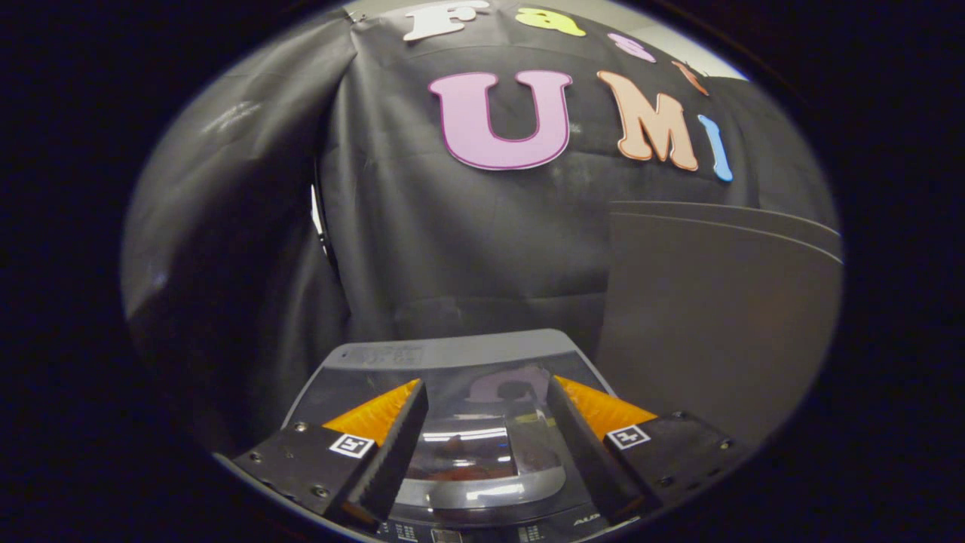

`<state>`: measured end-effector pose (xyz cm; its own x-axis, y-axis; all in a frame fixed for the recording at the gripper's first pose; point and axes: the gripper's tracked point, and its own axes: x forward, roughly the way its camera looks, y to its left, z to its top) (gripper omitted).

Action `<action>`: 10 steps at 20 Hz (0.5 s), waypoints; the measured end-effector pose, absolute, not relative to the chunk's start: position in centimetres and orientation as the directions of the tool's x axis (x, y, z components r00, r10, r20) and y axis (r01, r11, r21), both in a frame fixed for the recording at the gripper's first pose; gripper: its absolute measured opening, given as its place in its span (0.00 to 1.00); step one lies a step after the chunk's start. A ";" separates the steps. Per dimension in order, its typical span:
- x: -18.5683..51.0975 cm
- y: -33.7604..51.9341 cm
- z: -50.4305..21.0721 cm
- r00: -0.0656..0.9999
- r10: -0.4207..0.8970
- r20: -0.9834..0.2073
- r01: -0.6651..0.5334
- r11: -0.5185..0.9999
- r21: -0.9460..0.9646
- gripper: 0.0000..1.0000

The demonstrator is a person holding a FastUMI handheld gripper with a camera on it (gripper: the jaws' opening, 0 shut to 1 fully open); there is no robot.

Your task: Put the clothes into the washing machine and then close the washing machine lid.

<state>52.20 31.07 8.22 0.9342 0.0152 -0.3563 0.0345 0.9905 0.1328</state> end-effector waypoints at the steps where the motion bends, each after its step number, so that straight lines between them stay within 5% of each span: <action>1: 52.2 31.1 8.1 0.931 0.020 -0.365 0.032 0.990 0.136 0.96; 10: 50.4 29.9 12.4 0.968 0.039 -0.249 -0.039 0.999 0.007 0.97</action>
